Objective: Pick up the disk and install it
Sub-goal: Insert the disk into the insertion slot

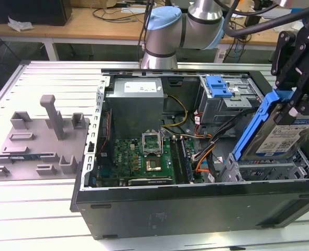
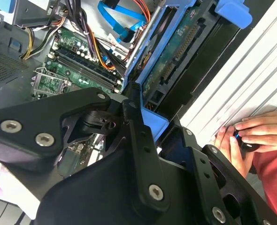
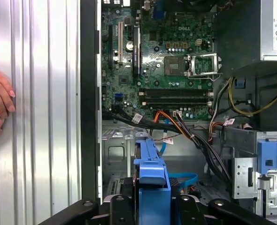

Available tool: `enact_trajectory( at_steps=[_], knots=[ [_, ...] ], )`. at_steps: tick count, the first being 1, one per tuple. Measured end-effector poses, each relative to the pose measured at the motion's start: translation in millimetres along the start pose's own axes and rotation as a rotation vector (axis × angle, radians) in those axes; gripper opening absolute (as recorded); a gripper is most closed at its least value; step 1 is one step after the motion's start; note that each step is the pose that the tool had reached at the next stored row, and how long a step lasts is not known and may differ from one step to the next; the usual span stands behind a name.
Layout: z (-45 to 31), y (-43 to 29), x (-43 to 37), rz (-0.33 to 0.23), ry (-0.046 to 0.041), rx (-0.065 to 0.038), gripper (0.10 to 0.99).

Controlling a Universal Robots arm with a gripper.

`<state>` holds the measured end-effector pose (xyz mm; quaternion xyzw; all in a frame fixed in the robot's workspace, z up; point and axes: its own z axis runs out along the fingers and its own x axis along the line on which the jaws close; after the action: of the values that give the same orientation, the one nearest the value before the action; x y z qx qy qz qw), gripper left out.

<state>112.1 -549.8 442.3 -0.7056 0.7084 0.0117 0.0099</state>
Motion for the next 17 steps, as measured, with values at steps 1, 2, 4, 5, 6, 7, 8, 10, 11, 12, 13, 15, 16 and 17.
enact_trajectory(
  at_steps=[1, 2, 4, 5, 6, 7, 8, 10, 11, 12, 13, 15, 16, 17],
  knots=[
    [1.4, 0.0, 0.2, 0.000, -0.0005, 0.000, 0.365],
    [2.9, -0.1, 0.4, 0.000, -0.0017, 0.001, 0.365],
    [4.7, -0.1, 0.7, 0.000, -0.0013, 0.000, 0.365],
    [5.2, -0.1, 0.7, 0.000, -0.0009, 0.000, 0.365],
    [5.6, -0.1, 0.7, 0.000, -0.0007, 0.000, 0.365],
    [5.7, -0.1, 0.7, 0.000, -0.0008, 0.000, 0.365],
    [5.9, -0.1, 0.8, 0.000, -0.0013, 0.000, 0.365],
    [2.6, -0.3, 0.7, 0.000, 0.0000, -0.005, 0.365],
    [0.3, -0.2, 0.6, 0.000, 0.0016, -0.006, 0.365],
    [-1.9, -0.1, 0.5, 0.000, 0.0024, -0.007, 0.365],
    [-4.2, -0.2, 0.5, 0.000, 0.0028, -0.008, 0.365],
    [-7.6, -0.5, 0.3, 0.000, 0.0035, -0.010, 0.365],
    [-8.4, -0.7, 0.2, 0.000, 0.0036, -0.011, 0.365],
    [-9.5, -1.4, 0.1, 0.000, 0.0037, -0.012, 0.365]
  ],
)
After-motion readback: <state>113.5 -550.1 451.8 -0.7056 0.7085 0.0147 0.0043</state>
